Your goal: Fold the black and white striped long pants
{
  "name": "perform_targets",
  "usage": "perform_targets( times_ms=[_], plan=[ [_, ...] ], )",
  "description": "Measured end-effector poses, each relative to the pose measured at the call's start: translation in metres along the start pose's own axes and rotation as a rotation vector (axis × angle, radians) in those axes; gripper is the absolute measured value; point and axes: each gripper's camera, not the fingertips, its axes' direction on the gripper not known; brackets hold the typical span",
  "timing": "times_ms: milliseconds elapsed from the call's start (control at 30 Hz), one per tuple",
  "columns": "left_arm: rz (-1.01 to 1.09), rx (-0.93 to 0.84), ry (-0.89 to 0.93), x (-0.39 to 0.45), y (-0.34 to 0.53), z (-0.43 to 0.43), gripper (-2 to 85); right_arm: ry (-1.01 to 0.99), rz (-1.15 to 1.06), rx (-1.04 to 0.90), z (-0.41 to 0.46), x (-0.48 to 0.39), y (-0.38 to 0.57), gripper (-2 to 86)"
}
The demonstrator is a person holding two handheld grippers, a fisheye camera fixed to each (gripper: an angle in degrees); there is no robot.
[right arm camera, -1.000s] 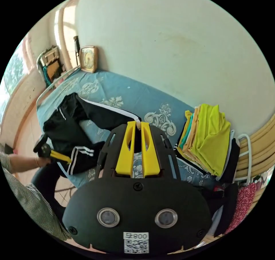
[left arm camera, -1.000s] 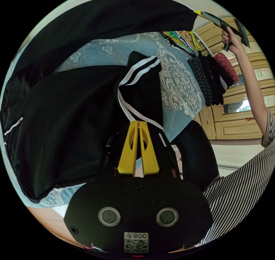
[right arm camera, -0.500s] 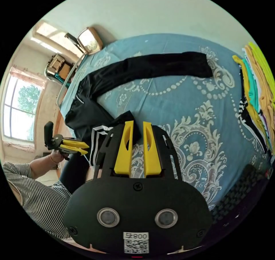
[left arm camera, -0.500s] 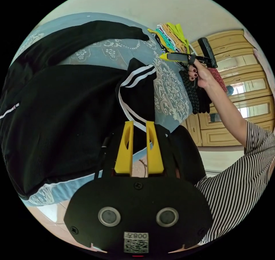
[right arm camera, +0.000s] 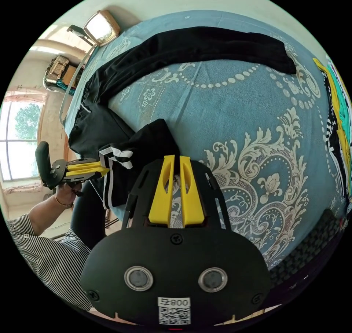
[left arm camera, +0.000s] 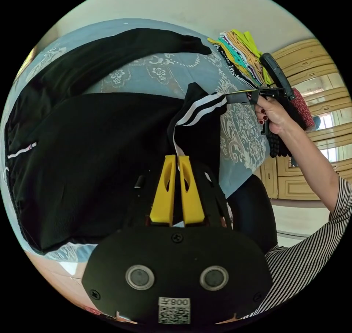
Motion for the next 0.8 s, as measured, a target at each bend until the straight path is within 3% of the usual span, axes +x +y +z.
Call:
perform_targets(
  times_ms=[133,333,433,567,667,800],
  plan=[
    [0.070,0.086,0.022,0.032,0.024,-0.018,1.8,-0.051,-0.056,-0.030,-0.002,0.005,0.009,2.4],
    [0.312,0.199,0.094,0.103,0.068,-0.041,1.3,-0.101,-0.165,0.068,-0.077,0.019,0.049,1.9],
    [0.455,0.153,0.046,0.146,0.084,-0.017,1.4,-0.058,-0.165,0.058,-0.104,0.031,0.069,1.9],
    [0.585,-0.086,0.107,0.192,0.105,0.060,1.4,0.153,-0.016,-0.048,-0.085,0.061,0.096,1.9],
    [0.594,-0.170,0.116,0.205,0.135,0.094,1.3,0.131,0.143,-0.057,-0.059,0.088,0.135,1.7],
    [0.549,-0.154,0.128,0.192,0.180,0.101,1.2,0.107,0.237,0.019,-0.038,0.094,0.197,4.2]
  ],
)
